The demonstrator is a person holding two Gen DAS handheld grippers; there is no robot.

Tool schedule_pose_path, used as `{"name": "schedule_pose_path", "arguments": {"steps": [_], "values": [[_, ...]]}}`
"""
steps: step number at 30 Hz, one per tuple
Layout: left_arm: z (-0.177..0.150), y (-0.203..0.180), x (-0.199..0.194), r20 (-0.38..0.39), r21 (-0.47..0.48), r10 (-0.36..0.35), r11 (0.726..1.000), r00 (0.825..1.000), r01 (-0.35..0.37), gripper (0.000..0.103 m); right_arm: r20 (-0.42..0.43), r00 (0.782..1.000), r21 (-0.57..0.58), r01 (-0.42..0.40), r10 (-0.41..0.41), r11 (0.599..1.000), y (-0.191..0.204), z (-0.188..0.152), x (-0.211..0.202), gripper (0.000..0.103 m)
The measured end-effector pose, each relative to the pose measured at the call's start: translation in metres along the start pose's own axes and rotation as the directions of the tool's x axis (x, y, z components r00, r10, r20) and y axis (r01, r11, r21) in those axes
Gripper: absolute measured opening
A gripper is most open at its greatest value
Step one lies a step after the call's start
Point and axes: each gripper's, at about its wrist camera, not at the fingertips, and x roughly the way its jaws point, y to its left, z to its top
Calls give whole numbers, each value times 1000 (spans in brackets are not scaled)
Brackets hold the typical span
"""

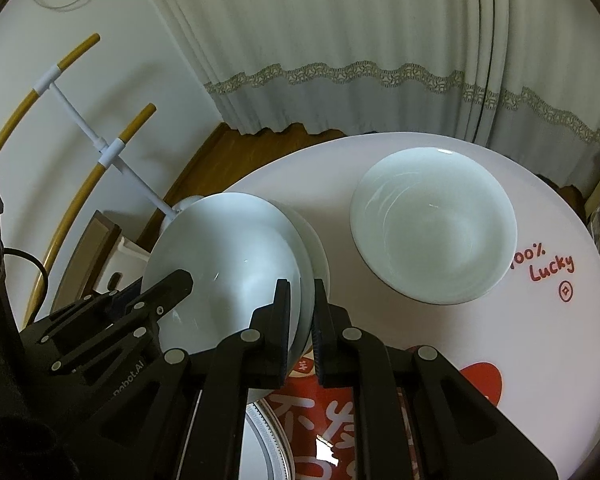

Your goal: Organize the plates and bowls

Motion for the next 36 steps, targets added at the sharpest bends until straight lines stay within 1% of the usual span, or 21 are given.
{"name": "schedule_pose_path", "arguments": {"steps": [7, 17, 22, 36], "values": [[0, 1, 0, -2, -3, 3, 1000, 1000, -3, 9, -21, 1000, 12, 4, -3, 1000, 3, 0, -3, 11], [3, 0, -1, -5, -2, 0, 1000, 1000, 0, 9, -20, 1000, -2, 20, -20, 1000, 5, 2, -9, 11], [3, -1, 0, -7, -5, 2, 1000, 1000, -2, 9, -10, 999, -43, 38, -39, 998, 10, -1, -18, 9], [3, 1, 0, -6, -4, 11, 1000, 1000, -11, 8, 7, 1000, -35, 11, -11, 999, 8, -3, -13, 7]]}}
